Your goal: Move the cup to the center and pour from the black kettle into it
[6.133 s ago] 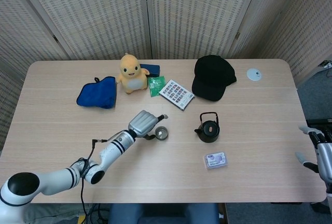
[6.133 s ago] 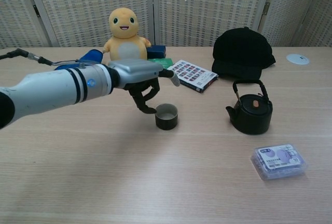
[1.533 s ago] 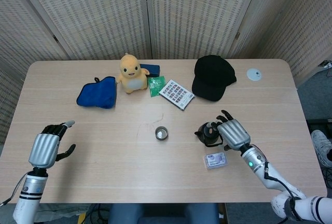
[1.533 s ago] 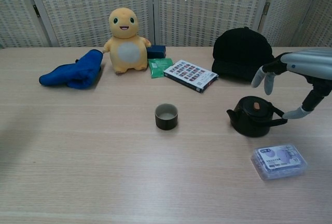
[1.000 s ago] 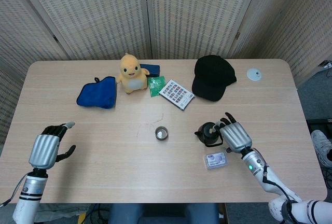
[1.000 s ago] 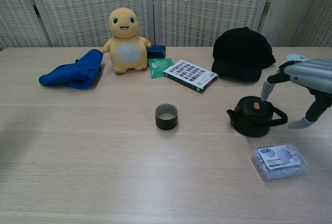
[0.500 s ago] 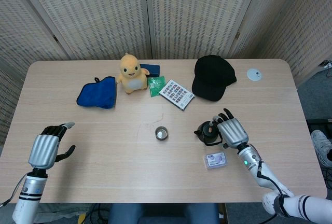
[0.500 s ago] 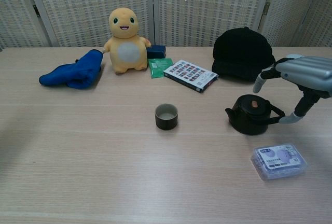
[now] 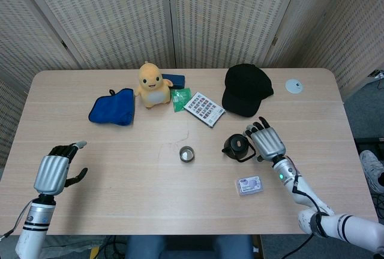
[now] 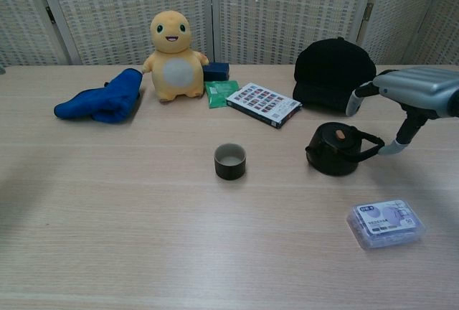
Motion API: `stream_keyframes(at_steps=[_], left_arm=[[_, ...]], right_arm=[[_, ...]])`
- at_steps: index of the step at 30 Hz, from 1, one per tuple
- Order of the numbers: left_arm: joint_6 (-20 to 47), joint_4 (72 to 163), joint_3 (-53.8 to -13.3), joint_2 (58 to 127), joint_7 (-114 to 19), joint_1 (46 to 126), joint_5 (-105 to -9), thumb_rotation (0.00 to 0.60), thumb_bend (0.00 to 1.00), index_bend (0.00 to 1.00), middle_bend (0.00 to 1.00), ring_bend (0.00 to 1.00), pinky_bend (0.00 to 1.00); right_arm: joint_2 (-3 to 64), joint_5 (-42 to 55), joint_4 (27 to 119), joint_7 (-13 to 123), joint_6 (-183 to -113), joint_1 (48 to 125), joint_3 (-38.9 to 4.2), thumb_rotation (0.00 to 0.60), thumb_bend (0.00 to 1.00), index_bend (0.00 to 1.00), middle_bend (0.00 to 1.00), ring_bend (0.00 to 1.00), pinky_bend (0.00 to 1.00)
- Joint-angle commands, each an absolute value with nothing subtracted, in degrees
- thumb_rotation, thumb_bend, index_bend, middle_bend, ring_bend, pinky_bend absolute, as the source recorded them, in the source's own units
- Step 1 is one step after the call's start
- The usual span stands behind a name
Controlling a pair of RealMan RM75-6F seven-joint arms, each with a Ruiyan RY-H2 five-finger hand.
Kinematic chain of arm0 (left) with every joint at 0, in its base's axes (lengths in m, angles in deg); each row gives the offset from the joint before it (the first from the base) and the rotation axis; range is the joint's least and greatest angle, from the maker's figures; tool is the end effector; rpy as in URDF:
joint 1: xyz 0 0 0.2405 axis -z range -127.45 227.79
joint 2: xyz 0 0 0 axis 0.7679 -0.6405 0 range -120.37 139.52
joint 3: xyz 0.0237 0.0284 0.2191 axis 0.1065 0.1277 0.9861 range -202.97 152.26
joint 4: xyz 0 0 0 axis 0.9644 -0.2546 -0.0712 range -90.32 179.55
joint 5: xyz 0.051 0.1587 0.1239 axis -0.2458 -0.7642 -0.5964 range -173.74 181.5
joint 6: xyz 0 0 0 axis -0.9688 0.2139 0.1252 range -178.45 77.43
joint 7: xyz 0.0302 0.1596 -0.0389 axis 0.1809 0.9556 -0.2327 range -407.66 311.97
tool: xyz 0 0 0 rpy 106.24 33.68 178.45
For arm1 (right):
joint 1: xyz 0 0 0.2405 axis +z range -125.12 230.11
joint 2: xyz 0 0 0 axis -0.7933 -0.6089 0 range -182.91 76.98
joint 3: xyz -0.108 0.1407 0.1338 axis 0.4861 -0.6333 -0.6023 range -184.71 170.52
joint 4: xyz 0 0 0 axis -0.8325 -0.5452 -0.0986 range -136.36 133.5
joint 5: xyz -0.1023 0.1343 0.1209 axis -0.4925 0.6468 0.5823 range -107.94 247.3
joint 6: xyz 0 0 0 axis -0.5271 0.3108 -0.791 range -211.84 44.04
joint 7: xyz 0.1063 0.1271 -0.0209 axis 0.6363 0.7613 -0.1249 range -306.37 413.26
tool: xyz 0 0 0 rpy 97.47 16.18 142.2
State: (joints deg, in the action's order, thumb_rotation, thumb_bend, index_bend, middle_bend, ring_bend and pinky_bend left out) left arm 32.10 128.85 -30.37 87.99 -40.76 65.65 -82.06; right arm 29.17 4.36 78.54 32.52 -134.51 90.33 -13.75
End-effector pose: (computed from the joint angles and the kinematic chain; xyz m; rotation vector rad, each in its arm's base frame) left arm -0.2341 0.2563 0.0849 -1.4925 -0.7863 -1.0264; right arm -0.1960 -0.3437 0.0044 1.8794 -0.8617 0.6553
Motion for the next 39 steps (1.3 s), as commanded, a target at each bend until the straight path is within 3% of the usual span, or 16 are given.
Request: stream_keyframes(at_steps=[1, 17, 26, 36, 39], left_arm=[[32.01, 128.81, -30.46, 88.05, -40.73, 65.7, -81.97, 0.6, 0.26, 0.23, 0.31, 0.33, 0.28], [32.52, 128.76, -30.46, 87.69, -41.36, 65.18, -81.97, 0.6, 0.26, 0.23, 0.31, 0.33, 0.28], [32.78, 129.48, -30.19, 87.79, -40.89, 65.08, -82.6, 0.6, 0.26, 0.23, 0.31, 0.33, 0.25], [33.35, 130.45, -30.2, 87.12, -40.3, 64.53, -82.5, 0.6, 0.26, 0.23, 0.31, 0.33, 0.24], [33.35, 130.64, -30.2, 86.88, -41.25, 64.33, -82.31, 0.6, 0.26, 0.23, 0.31, 0.33, 0.23]], right_arm=[[30.06, 4.87, 76.96, 33.21, -133.34, 91.47, -14.59, 0.6, 0.07, 0.3, 0.21, 0.13, 0.06], [29.61, 3.25, 77.65, 34.63, -133.58, 92.53, -14.45, 0.6, 0.08, 0.3, 0.23, 0.13, 0.06], [25.62, -1.04, 83.23, 36.17, -136.38, 90.72, -12.68, 0.6, 0.08, 0.3, 0.3, 0.26, 0.06], [27.09, -3.31, 81.56, 38.22, -135.35, 91.05, -11.64, 0.6, 0.08, 0.34, 0.4, 0.31, 0.06], [27.8, -4.12, 80.87, 39.27, -134.85, 91.45, -11.61, 0.6, 0.04, 0.36, 0.42, 0.31, 0.04]])
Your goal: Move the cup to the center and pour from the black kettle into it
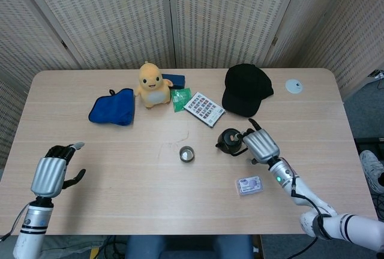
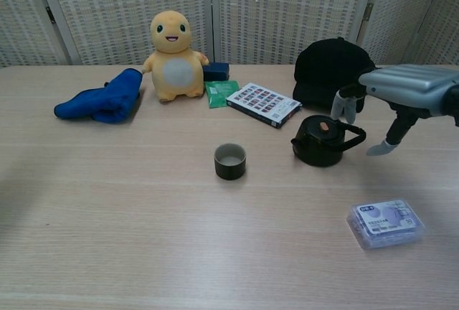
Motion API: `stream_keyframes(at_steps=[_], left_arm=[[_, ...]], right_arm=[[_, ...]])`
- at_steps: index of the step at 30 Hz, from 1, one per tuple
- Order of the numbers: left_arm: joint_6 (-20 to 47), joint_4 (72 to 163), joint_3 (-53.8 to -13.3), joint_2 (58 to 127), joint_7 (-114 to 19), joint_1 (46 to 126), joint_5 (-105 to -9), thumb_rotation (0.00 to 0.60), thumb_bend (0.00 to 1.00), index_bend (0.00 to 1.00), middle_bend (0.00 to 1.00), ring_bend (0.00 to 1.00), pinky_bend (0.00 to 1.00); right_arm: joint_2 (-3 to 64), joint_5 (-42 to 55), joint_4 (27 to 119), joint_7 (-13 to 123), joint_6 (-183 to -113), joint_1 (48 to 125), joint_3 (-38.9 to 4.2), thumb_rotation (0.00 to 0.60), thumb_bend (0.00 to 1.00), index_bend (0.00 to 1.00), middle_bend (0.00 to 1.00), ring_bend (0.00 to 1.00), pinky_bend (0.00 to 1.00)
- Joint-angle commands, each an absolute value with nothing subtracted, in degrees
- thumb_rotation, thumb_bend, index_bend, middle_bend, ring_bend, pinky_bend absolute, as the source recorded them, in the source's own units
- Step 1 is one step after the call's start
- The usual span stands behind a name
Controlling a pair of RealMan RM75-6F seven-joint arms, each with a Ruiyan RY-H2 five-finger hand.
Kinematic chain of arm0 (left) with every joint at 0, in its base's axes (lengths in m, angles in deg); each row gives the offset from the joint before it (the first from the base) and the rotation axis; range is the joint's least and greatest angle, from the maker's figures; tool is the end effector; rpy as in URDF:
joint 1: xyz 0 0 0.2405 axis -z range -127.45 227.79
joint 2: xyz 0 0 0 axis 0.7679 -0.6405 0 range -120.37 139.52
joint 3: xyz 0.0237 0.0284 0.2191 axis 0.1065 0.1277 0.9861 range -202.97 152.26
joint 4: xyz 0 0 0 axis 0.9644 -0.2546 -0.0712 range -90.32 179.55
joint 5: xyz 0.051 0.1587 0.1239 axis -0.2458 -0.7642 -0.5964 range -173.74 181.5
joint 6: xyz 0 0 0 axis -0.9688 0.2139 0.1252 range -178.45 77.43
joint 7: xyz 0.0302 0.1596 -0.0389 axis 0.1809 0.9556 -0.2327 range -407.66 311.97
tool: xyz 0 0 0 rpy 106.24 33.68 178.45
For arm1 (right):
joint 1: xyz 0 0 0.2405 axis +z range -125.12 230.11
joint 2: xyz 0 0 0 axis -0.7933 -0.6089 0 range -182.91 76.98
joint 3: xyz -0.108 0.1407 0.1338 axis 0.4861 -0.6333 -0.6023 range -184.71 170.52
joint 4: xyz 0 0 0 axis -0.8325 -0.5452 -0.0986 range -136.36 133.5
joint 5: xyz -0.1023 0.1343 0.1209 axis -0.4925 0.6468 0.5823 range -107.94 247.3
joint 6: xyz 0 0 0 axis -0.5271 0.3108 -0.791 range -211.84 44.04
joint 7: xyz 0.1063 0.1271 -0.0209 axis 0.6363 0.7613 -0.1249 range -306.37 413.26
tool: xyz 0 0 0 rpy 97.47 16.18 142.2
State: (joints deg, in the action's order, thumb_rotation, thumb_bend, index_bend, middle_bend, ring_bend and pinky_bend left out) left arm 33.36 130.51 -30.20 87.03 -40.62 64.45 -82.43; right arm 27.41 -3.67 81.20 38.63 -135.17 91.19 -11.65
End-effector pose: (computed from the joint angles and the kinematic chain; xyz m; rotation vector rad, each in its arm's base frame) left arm -0.2341 0.2496 0.0903 -1.4733 -0.7906 -1.0339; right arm -0.1757 -0.3312 0.0007 1.9849 -0.8329 0.7470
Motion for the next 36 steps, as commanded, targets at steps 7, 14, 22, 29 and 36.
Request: stream_keyframes(at_steps=[7, 14, 22, 29, 36], left_arm=[[33.7, 130.37, -30.13, 86.55, -42.69, 63.92, -82.42, 0.6, 0.24, 0.23, 0.31, 0.33, 0.21], [33.67, 130.01, -30.07, 86.62, -43.81, 63.88, -82.72, 0.6, 0.17, 0.23, 0.31, 0.33, 0.19], [33.79, 129.27, -29.98, 86.62, -45.75, 63.91, -83.41, 0.367, 0.12, 0.23, 0.31, 0.32, 0.17], [33.82, 128.68, -29.79, 86.63, -47.63, 63.97, -84.02, 0.188, 0.08, 0.23, 0.31, 0.32, 0.16], [33.87, 128.29, -29.76, 86.78, -48.54, 64.15, -84.53, 0.112, 0.06, 0.23, 0.31, 0.31, 0.15]], right_arm=[[28.63, -4.55, 80.3, 39.62, -134.78, 91.83, -11.82, 0.6, 0.0, 0.42, 0.44, 0.32, 0.0], [28.6, -3.31, 81.49, 40.42, -134.09, 91.73, -12.09, 0.6, 0.0, 0.45, 0.44, 0.32, 0.0], [29.83, -2.99, 80.99, 39.34, -136.51, 91.1, -12.68, 0.493, 0.0, 0.51, 0.48, 0.32, 0.0], [31.04, -1.86, 80.59, 37.72, -137.83, 90.48, -12.92, 0.393, 0.0, 0.59, 0.53, 0.38, 0.0], [32.03, -1.22, 79.06, 36.84, -137.03, 90.94, -13.05, 0.394, 0.0, 0.6, 0.54, 0.38, 0.0]])
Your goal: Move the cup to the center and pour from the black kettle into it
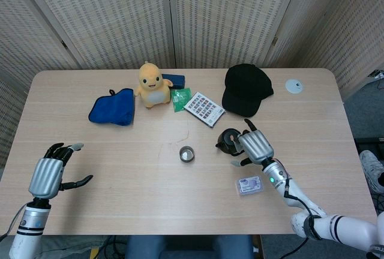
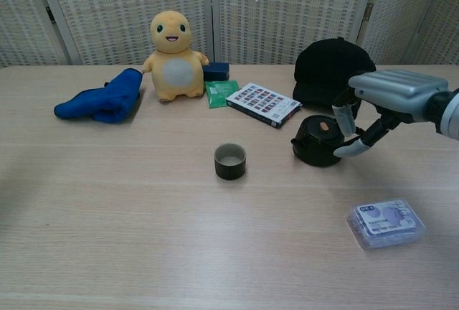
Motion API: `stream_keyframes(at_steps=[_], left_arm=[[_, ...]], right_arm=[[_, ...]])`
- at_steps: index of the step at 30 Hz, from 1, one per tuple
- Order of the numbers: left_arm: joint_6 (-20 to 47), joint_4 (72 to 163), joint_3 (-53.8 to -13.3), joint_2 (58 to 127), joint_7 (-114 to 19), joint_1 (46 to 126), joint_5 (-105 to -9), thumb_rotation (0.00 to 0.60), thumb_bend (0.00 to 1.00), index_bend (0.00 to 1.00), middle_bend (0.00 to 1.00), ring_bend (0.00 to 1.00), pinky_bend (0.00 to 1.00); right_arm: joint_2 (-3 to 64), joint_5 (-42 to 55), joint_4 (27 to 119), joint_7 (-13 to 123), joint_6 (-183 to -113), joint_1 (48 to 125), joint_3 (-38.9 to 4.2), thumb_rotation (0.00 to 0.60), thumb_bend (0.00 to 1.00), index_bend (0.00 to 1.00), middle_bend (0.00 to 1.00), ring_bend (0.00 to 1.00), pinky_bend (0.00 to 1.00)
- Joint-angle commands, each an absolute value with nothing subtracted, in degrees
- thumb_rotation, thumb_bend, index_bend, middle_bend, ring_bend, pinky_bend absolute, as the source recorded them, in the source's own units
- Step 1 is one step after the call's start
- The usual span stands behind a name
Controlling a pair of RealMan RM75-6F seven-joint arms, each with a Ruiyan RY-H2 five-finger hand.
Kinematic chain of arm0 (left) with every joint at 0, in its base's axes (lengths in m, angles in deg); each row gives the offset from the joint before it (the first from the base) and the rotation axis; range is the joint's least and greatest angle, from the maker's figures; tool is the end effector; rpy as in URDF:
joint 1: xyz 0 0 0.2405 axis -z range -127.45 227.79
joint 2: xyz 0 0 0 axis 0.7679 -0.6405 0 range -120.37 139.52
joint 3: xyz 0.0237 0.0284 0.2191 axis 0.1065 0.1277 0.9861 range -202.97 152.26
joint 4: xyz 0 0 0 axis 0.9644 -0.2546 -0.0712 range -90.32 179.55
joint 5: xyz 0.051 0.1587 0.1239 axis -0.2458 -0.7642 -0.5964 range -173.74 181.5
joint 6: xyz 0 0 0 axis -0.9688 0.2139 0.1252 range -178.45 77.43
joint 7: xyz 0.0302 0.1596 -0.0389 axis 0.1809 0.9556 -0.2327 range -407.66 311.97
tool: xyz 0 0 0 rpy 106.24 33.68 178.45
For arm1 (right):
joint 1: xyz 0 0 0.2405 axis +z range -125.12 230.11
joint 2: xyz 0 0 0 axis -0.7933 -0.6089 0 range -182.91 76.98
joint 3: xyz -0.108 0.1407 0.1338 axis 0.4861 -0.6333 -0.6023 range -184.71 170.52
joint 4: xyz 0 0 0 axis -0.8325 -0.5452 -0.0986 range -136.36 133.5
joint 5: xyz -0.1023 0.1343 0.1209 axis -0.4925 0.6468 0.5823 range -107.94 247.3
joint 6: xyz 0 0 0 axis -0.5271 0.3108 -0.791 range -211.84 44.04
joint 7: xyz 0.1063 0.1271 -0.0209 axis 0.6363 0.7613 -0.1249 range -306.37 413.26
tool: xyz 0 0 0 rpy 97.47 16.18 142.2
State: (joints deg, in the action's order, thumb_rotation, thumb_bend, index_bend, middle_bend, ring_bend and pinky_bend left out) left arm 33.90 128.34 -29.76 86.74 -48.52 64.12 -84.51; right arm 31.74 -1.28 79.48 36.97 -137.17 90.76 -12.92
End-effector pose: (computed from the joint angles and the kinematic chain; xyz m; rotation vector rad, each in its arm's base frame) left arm -0.2387 0.2476 0.0929 -1.4692 -0.8506 -1.1192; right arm -0.1692 -0.3322 -0.0118 1.9304 -0.8663 0.7887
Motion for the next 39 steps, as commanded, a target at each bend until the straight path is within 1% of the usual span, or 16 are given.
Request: stream_keyframes(at_steps=[1, 18, 39], left_arm=[[33.83, 128.27, -29.77, 86.8, -48.53, 64.17, -84.51, 0.111, 0.06, 0.23, 0.31, 0.31, 0.15], [33.84, 127.51, -29.8, 86.86, -49.74, 63.89, -84.07, 0.112, 0.06, 0.23, 0.31, 0.31, 0.15], [33.92, 126.48, -29.7, 87.22, -51.32, 63.7, -84.11, 0.113, 0.06, 0.23, 0.31, 0.31, 0.15]], right_arm=[[32.2, -1.22, 78.85, 36.8, -137.03, 91.02, -13.13, 0.394, 0.0, 0.6, 0.54, 0.38, 0.0], [35.37, -1.09, 75.62, 31.82, -136.75, 91.83, -12.29, 0.394, 0.0, 0.6, 0.54, 0.4, 0.0], [35.79, 0.89, 77.93, 26.65, -138.17, 90.3, -11.17, 0.404, 0.0, 0.6, 0.54, 0.43, 0.0]])
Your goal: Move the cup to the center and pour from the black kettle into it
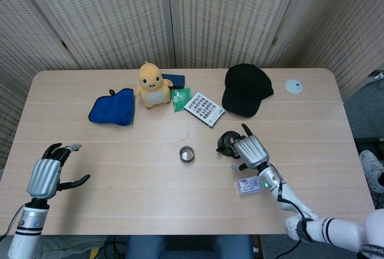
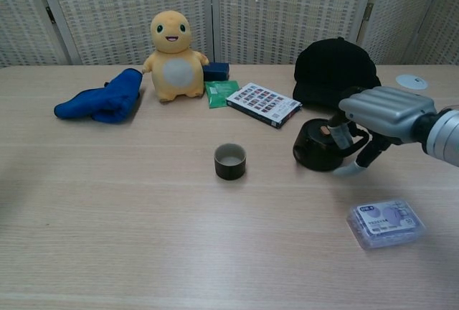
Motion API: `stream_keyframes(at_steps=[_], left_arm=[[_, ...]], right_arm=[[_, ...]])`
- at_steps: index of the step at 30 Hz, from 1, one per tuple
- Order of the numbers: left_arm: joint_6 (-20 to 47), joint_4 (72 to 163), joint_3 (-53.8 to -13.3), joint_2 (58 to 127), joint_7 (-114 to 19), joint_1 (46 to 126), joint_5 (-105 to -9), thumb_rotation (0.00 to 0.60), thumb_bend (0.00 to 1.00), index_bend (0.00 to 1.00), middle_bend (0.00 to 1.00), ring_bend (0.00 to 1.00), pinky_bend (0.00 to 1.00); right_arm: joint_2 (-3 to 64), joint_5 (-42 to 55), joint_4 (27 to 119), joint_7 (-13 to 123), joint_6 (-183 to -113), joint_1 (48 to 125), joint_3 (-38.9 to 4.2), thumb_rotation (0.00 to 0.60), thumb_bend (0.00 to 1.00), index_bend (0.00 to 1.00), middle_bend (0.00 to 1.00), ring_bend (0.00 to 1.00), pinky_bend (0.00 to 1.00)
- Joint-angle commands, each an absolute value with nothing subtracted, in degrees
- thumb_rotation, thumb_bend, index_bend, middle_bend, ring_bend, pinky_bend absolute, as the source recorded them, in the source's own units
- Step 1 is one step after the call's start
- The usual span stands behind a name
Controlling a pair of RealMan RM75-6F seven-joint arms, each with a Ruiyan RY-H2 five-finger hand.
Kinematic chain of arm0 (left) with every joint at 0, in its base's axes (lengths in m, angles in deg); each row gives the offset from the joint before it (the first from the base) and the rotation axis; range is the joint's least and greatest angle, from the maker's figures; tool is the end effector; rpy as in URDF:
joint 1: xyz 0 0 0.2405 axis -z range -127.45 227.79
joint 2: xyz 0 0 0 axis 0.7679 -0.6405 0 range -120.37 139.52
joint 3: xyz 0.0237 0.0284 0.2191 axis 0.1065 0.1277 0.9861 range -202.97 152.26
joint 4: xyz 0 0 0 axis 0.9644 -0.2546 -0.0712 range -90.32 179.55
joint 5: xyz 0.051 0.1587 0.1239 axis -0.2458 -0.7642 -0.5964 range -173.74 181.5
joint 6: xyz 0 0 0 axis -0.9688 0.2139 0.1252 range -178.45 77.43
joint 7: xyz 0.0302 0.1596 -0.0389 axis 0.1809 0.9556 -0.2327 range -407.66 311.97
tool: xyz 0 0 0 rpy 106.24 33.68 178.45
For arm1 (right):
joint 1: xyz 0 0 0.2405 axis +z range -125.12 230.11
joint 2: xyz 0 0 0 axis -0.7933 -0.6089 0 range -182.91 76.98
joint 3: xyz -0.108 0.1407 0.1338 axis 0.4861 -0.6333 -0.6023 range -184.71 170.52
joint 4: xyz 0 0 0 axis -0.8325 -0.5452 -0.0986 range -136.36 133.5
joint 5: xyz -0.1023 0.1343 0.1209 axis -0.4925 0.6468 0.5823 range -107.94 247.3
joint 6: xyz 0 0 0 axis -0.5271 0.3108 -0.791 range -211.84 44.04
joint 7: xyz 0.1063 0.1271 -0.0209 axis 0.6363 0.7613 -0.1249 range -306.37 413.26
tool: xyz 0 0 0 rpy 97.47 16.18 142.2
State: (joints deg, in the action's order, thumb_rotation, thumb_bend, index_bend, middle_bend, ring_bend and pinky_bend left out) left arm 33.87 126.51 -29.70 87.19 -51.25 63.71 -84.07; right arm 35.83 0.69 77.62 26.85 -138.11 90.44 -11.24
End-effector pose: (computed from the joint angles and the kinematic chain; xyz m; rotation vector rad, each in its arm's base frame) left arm -0.2471 0.2472 0.0933 -1.4498 -0.8802 -1.1256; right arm -0.1726 -0.3212 -0.0333 1.9758 -0.7502 0.6782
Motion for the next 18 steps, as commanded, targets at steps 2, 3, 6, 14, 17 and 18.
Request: stream_keyframes(at_steps=[2, 3, 6, 14, 17, 18], left_arm=[[33.9, 126.41, -29.71, 87.29, -51.35, 63.7, -84.1, 0.113, 0.06, 0.23, 0.31, 0.31, 0.15], [33.84, 126.36, -29.71, 87.33, -51.36, 63.72, -84.07, 0.111, 0.06, 0.23, 0.31, 0.31, 0.15], [33.77, 126.25, -29.7, 87.41, -51.43, 63.73, -84.04, 0.109, 0.06, 0.23, 0.31, 0.31, 0.15], [33.62, 125.91, -29.78, 87.66, -51.62, 63.82, -83.93, 0.114, 0.06, 0.23, 0.31, 0.31, 0.15], [33.57, 125.79, -29.79, 87.69, -51.68, 63.82, -83.87, 0.114, 0.06, 0.23, 0.31, 0.31, 0.15], [33.55, 125.75, -29.8, 87.7, -51.7, 63.82, -83.83, 0.112, 0.06, 0.23, 0.31, 0.31, 0.15]], right_arm=[[35.72, 0.97, 78.21, 26.31, -138.26, 90.2, -11.06, 0.404, 0.0, 0.6, 0.54, 0.43, 0.0], [35.68, 1.04, 78.35, 26.06, -138.28, 90.13, -10.96, 0.405, 0.0, 0.6, 0.55, 0.44, 0.0], [35.56, 1.54, 78.7, 25.71, -138.05, 89.99, -10.82, 0.408, 0.0, 0.6, 0.55, 0.44, 0.0], [35.41, 2.34, 79.02, 25.01, -137.32, 89.92, -10.43, 0.417, 0.0, 0.6, 0.56, 0.44, 0.0], [35.35, 2.27, 79.01, 24.89, -137.17, 89.79, -10.06, 0.423, 0.0, 0.6, 0.56, 0.44, 0.0], [35.32, 2.27, 79.0, 24.83, -137.13, 89.74, -9.95, 0.43, 0.0, 0.6, 0.56, 0.44, 0.0]])
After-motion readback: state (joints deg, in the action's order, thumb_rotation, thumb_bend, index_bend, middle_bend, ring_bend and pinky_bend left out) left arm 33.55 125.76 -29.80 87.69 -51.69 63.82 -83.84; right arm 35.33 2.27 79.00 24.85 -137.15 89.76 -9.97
